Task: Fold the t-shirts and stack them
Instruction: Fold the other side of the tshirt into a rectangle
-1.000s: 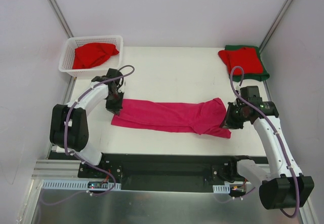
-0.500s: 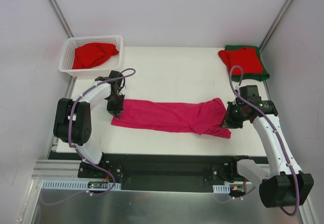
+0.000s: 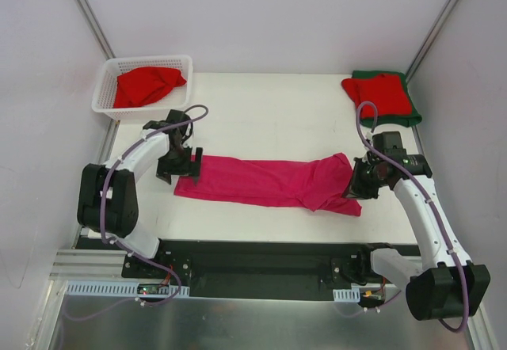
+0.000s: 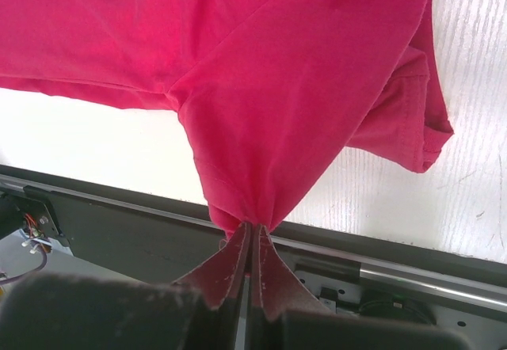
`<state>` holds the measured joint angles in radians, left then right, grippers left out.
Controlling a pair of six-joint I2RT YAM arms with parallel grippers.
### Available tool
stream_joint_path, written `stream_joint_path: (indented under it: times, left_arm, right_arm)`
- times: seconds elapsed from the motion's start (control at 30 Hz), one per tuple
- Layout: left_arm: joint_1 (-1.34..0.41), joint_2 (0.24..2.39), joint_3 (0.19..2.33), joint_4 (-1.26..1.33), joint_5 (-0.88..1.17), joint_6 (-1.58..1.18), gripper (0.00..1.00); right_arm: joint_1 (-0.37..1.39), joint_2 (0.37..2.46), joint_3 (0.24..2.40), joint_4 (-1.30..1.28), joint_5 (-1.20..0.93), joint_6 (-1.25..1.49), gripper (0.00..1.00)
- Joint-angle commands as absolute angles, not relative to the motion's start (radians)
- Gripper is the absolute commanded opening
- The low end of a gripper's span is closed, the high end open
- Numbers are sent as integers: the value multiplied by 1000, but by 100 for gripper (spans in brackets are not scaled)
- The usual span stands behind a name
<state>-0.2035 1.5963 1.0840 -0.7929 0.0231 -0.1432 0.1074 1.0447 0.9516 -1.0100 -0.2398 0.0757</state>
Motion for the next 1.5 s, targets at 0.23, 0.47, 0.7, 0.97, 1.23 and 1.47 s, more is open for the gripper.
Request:
stream_joint_path:
  times: [0.23, 0.47, 0.7, 0.97, 1.23, 1.47]
  left_arm:
    - [-212, 1339, 1204, -815, 52, -180, 86]
    - [-212, 1332, 1164, -659, 188, -212, 85]
    - [-227, 1370, 1154, -586, 256, -239, 84]
    - [-230, 1387, 1147, -568, 268, -238, 83]
    - [-235, 1382, 1112, -534, 287, -255, 83]
    - [-247, 1339, 1045, -446, 307, -291, 99]
  right_arm:
    - [124, 1029, 917, -1005, -222, 98, 1]
    - [140, 989, 873, -1017, -212, 120, 1]
    - [150, 936, 824, -1046, -164, 146, 5]
    - [164, 888, 822, -1075, -109, 198, 64]
    - [218, 861, 799, -968, -263, 186, 65]
    - [423, 865, 710, -772, -207, 201, 66]
